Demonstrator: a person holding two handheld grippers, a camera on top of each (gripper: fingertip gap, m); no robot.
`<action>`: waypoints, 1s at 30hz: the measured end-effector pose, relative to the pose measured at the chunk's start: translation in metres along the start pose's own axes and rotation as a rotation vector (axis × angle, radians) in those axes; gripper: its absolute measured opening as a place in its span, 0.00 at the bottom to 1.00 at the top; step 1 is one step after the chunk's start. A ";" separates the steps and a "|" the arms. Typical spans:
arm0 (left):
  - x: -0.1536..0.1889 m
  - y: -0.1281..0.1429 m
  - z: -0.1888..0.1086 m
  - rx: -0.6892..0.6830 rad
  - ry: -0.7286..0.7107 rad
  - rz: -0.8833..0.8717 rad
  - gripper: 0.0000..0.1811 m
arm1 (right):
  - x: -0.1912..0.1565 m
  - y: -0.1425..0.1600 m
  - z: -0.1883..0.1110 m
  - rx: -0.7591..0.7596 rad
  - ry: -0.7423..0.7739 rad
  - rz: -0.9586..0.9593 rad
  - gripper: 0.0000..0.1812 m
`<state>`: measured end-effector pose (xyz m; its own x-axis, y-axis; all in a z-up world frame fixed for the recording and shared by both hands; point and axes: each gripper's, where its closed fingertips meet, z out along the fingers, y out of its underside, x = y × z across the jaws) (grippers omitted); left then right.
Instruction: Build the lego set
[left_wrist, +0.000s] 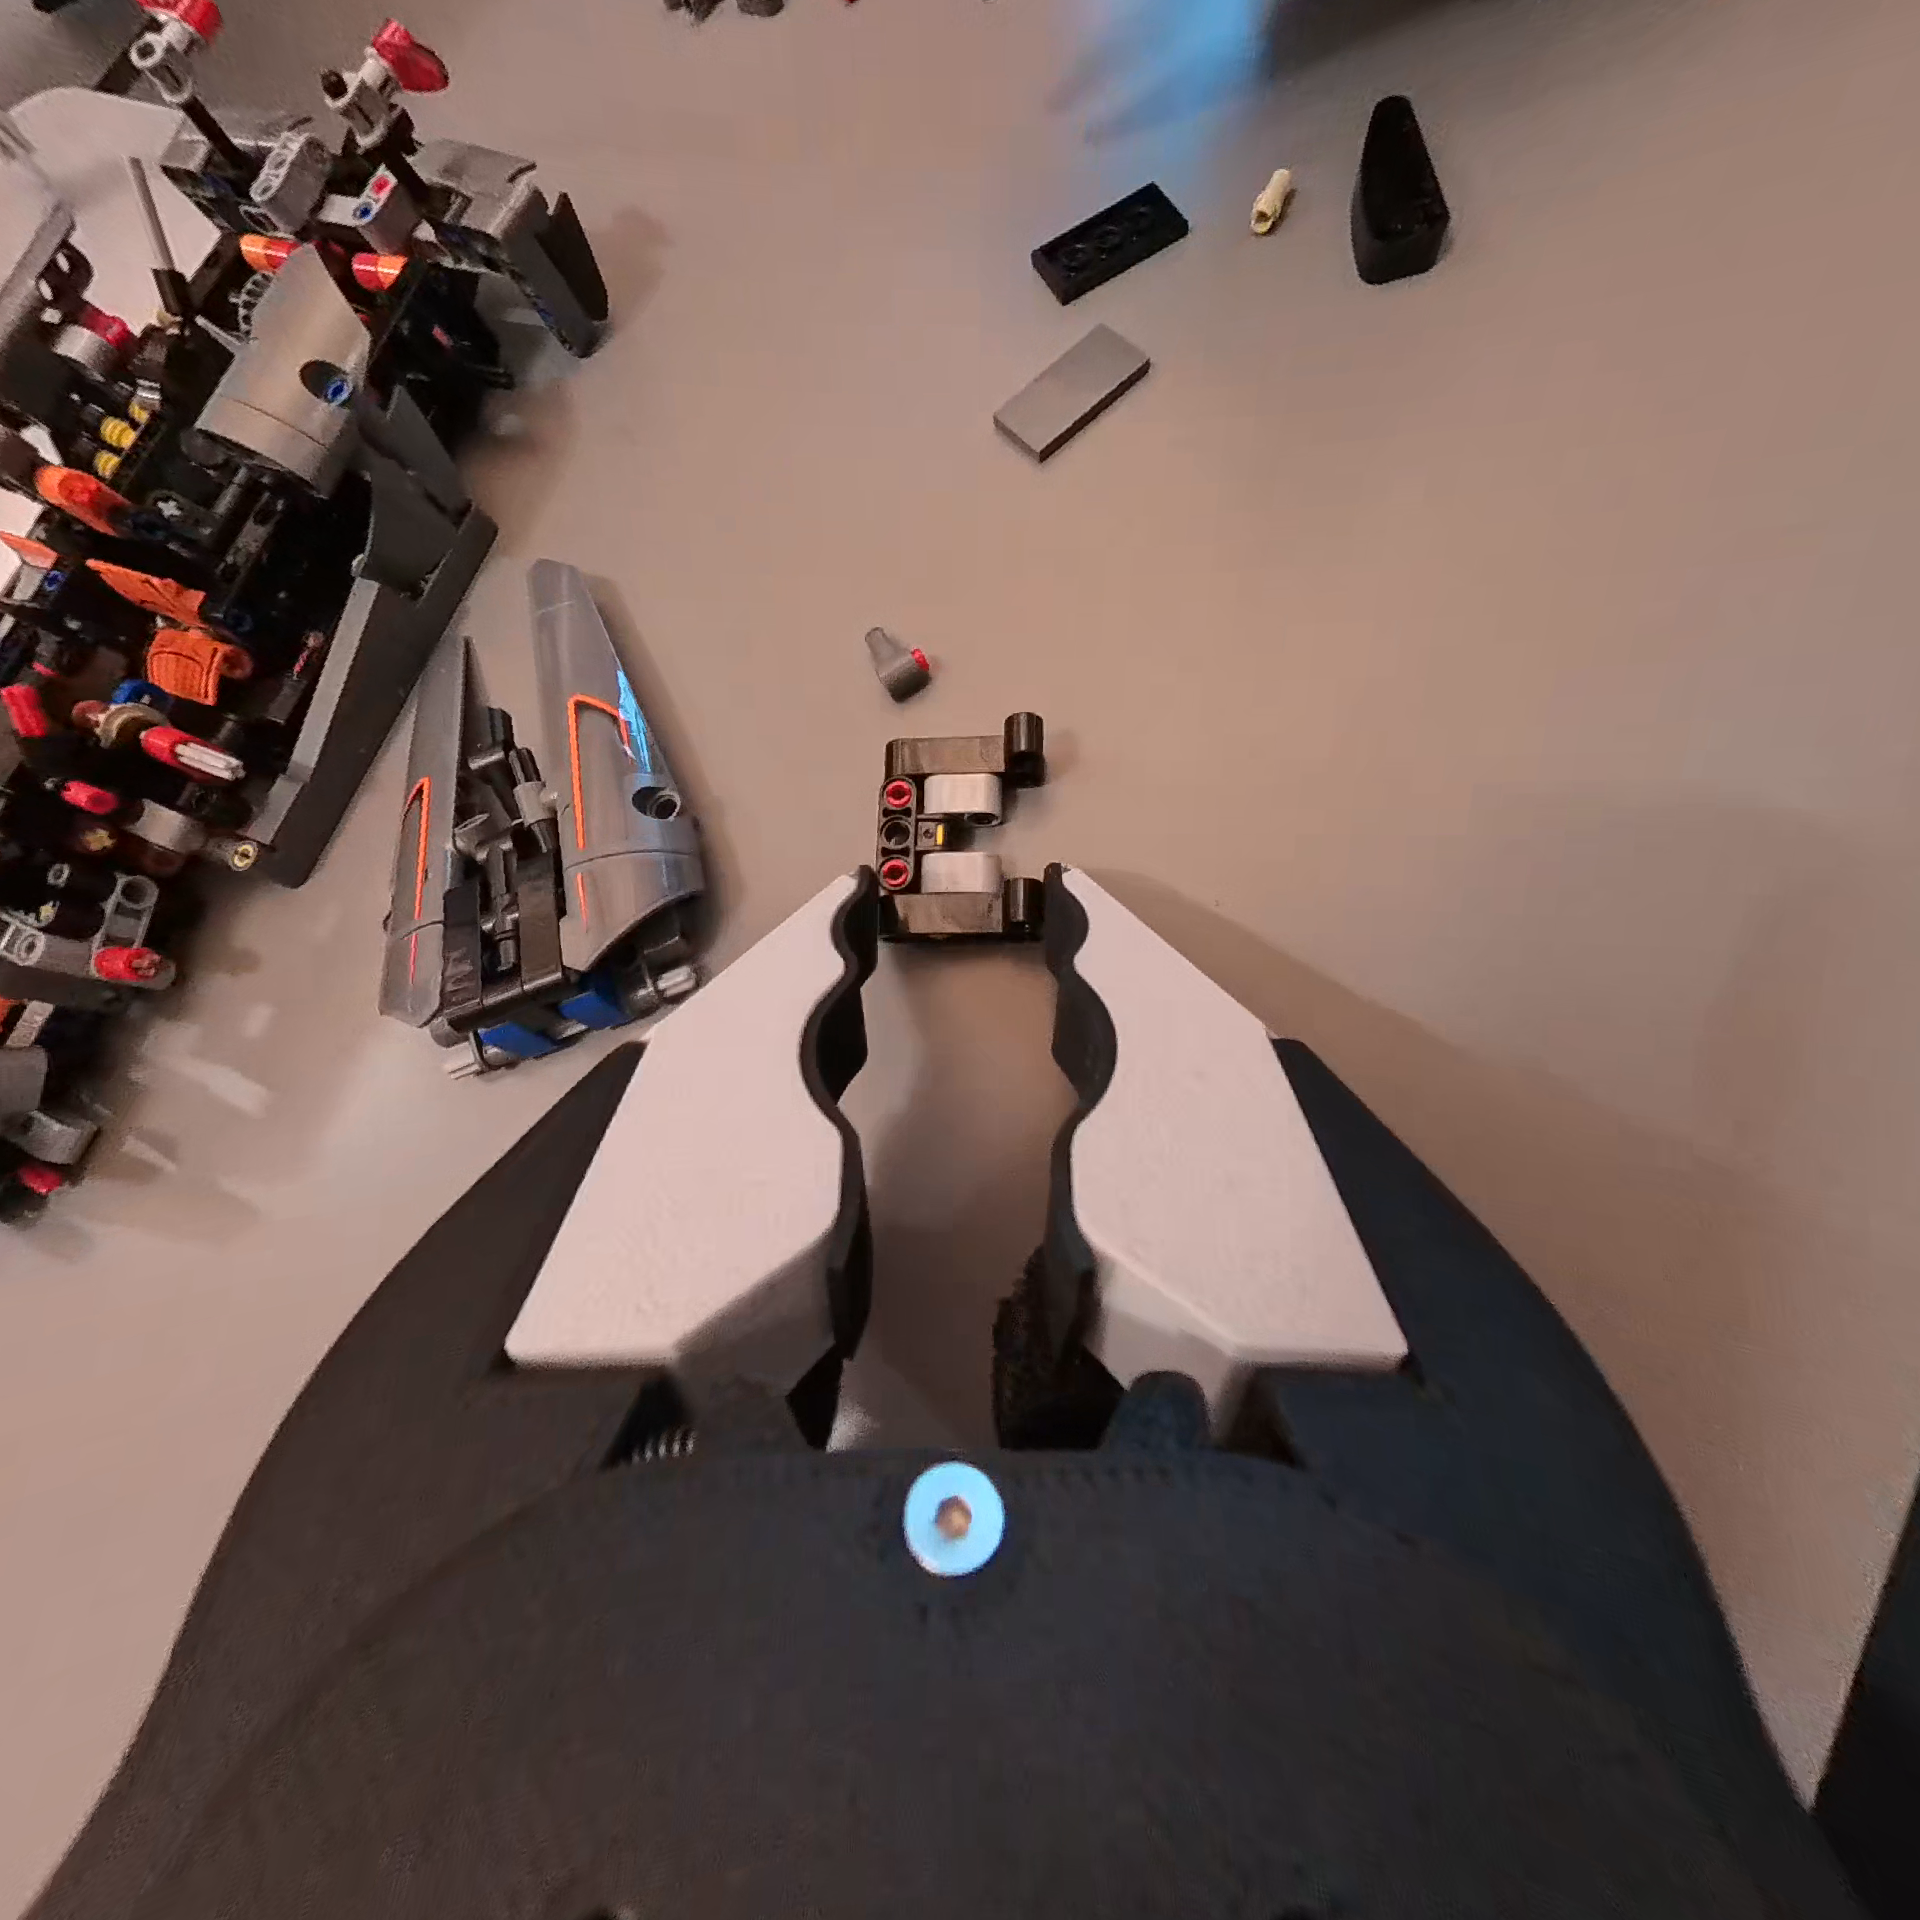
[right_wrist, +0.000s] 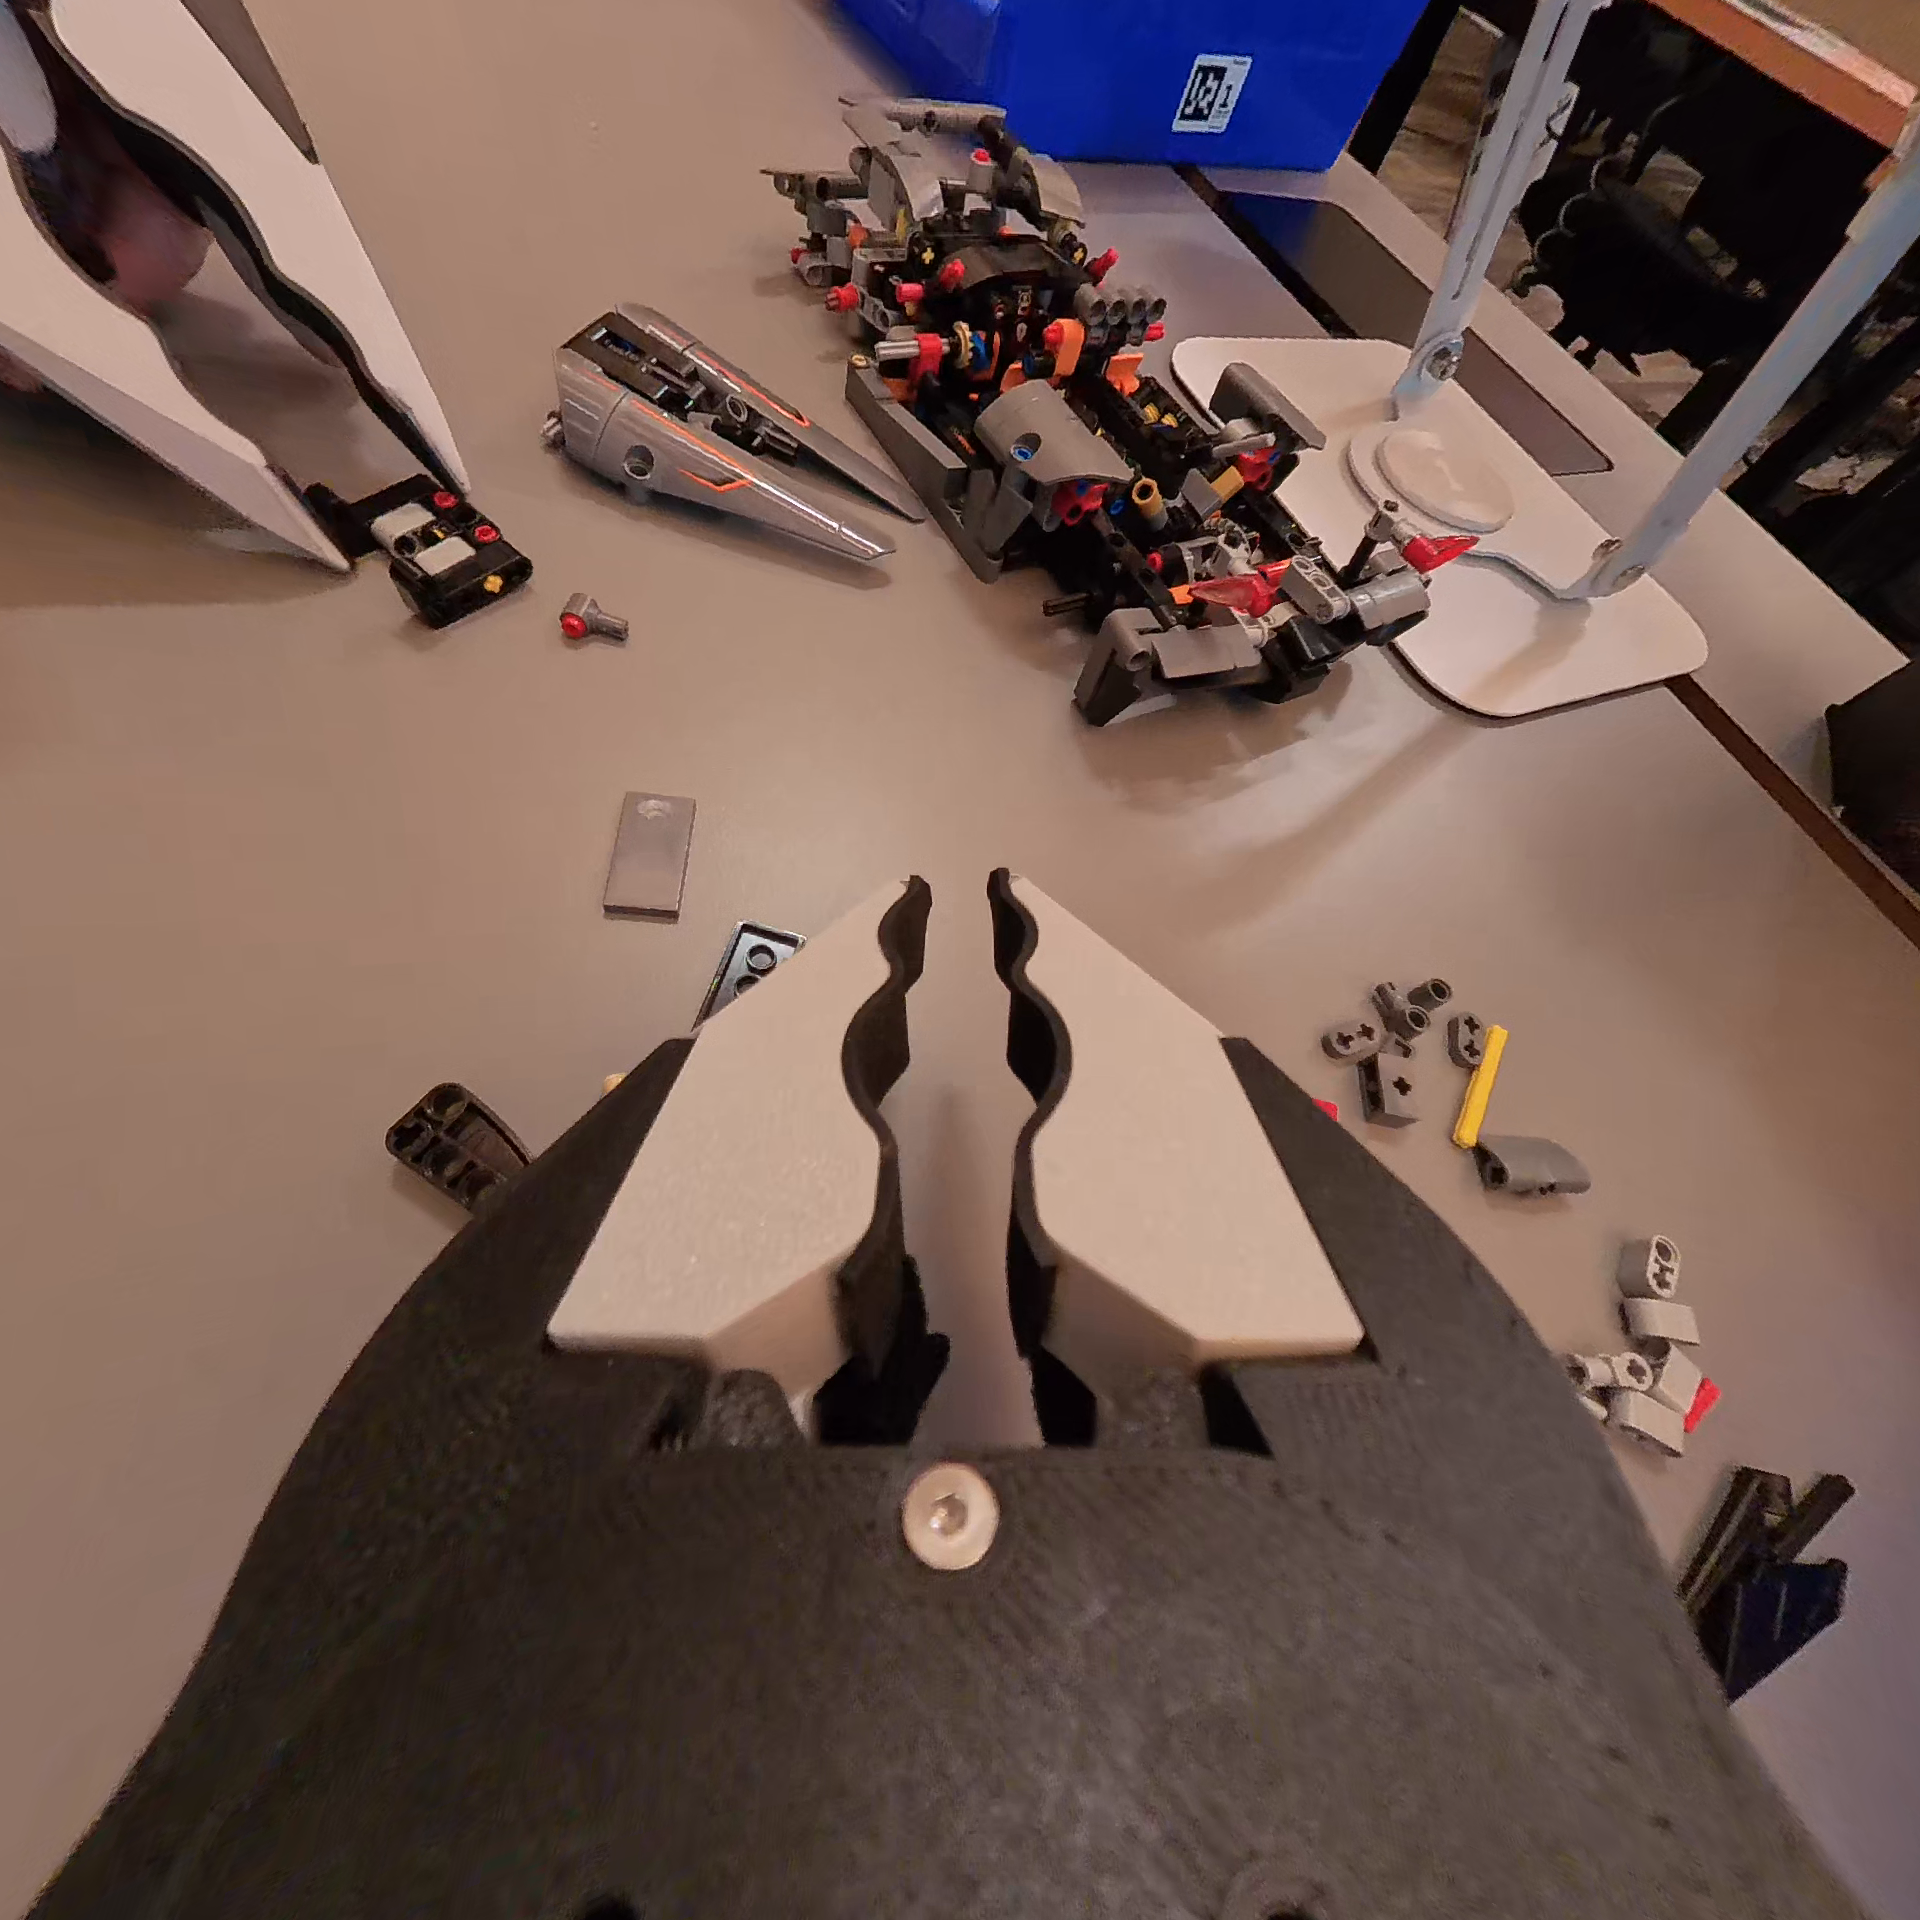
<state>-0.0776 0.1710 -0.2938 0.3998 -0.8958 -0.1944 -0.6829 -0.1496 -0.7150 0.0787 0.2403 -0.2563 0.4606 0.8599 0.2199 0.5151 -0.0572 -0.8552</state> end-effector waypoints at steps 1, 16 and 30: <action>-0.001 0.000 0.001 -0.005 -0.002 -0.009 0.16 | 0.000 0.000 0.000 -0.002 0.002 -0.006 0.06; -0.015 -0.126 -0.063 0.612 -0.047 0.113 0.16 | -0.058 -0.130 -0.014 0.492 -0.617 0.665 0.30; -0.045 -0.138 -0.038 0.493 -0.203 0.577 0.16 | -0.045 -0.154 0.027 0.419 -0.596 0.613 0.07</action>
<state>-0.0249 0.2162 -0.1612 0.2008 -0.6738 -0.7111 -0.4853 0.5621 -0.6697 -0.0405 0.2239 -0.1472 0.0605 0.8645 -0.4990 -0.0482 -0.4968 -0.8665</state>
